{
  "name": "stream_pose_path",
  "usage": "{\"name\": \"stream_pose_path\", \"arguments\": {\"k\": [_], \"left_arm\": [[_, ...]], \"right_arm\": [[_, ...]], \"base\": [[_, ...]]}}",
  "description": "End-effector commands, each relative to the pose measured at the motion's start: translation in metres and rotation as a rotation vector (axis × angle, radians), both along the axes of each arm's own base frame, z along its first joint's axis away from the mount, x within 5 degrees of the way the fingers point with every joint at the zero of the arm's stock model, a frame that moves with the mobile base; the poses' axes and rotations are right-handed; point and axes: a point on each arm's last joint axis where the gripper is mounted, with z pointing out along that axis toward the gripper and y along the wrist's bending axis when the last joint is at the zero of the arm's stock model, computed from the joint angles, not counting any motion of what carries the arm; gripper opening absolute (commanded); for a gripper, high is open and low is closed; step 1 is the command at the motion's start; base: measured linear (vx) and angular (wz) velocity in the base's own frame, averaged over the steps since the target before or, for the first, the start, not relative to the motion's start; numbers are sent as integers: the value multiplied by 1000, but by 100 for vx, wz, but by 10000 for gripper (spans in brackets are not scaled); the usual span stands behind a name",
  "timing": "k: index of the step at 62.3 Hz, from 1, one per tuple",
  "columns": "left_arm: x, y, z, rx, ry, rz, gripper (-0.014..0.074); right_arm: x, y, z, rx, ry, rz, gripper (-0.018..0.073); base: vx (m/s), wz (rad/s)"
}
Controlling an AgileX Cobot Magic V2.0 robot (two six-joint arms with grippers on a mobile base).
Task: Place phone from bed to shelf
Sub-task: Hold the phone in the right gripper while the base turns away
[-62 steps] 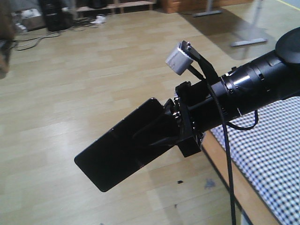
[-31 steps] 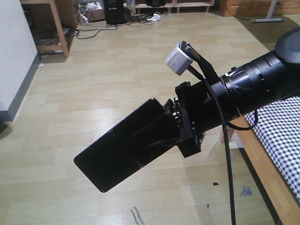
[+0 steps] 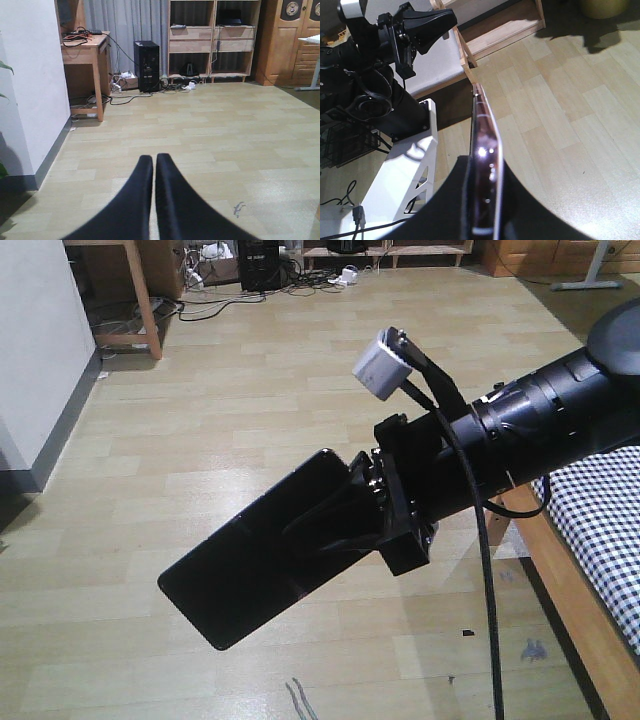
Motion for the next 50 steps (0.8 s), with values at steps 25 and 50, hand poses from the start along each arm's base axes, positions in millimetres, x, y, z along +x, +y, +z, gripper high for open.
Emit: {"name": "stream_pose_path", "arguments": {"k": [25, 50], "left_arm": [[-1, 0, 15, -11, -108, -2, 1], [-1, 0, 15, -11, -108, -2, 1]], "right_arm": [[-14, 0, 24, 93, -7, 53, -2], [-14, 0, 24, 93, -7, 53, -2]], "base": [[2, -2], [5, -1]]}}
